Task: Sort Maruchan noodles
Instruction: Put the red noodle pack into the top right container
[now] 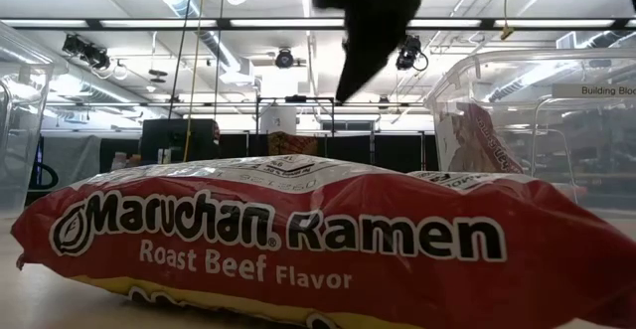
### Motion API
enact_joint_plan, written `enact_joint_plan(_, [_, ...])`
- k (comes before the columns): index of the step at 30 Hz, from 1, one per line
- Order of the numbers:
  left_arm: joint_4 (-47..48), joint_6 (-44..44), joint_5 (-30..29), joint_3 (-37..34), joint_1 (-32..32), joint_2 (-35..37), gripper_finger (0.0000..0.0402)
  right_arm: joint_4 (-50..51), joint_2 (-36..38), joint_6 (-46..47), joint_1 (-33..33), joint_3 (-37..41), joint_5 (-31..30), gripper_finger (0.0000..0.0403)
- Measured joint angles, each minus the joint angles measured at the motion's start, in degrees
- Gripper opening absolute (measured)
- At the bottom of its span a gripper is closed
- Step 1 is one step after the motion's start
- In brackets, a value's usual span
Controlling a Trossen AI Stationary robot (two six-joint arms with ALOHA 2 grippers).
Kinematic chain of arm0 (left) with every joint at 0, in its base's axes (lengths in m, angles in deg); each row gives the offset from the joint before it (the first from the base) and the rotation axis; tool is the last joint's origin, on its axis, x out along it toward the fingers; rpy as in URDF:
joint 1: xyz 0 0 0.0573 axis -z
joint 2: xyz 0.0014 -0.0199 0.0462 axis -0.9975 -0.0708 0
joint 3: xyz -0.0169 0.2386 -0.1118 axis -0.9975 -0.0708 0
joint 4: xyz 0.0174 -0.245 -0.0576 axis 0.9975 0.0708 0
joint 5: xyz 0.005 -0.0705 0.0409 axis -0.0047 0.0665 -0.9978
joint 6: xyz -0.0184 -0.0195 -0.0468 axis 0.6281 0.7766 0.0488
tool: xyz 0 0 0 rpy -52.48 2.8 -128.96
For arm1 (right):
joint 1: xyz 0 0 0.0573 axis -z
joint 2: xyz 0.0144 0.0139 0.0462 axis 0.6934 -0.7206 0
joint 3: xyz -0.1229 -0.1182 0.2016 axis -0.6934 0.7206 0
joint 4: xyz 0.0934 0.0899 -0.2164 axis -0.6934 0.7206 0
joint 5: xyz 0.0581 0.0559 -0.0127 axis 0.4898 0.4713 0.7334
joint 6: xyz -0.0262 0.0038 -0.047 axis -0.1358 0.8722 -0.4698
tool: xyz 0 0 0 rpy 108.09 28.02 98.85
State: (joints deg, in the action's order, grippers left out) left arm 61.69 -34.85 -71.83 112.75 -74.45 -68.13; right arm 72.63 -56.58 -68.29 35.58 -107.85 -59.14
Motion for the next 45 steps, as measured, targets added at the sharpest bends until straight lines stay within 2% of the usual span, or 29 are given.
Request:
enact_joint_plan(4, [5.66,3.95,-0.01,-0.09,0.0,3.22,0.0041,0.09,-4.84,-0.27,-0.59,0.02,-1.73,0.0207])
enact_joint_plan(8, [8.84,5.03,-0.02,-0.09,-0.01,4.99,0.0041,-0.68,-8.02,3.61,-1.37,0.02,-2.52,0.0209])
enact_joint_plan(13, [9.91,4.9,-0.01,-0.16,-0.02,5.2,0.0041,-0.62,-11.75,8.99,-1.46,0.02,-4.25,0.0204])
enact_joint_plan(20, [10.29,4.71,-0.02,-0.16,-0.02,5.27,0.0041,-0.14,-14.45,13.0,-1.51,0.02,-10.69,0.0198])
enact_joint_plan(25, [10.29,4.7,-0.02,-0.16,-0.02,5.25,0.0041,-1.01,-14.48,15.05,-1.46,0.04,-11.69,0.0152])
enact_joint_plan(31, [10.2,4.63,-0.02,-0.16,-0.02,5.25,0.0041,-0.83,-14.4,18.51,-1.12,0.04,-11.28,0.0039])
enact_joint_plan(33, [9.63,3.67,0.05,-0.18,-0.01,5.25,0.0041,0.04,-13.67,19.24,-0.82,-0.37,-10.09,0.0016])
enact_joint_plan(38, [4.09,-0.74,0.35,-0.2,-0.02,5.25,0.0041,4.38,-8.65,22.85,0.81,-5.7,-8.19,0.0025])
enact_joint_plan(45, [-4.69,-5.63,1.78,-0.2,0.0,5.22,0.0041,13.88,4.6,26.76,3.24,-13.44,-6.04,0.0015])
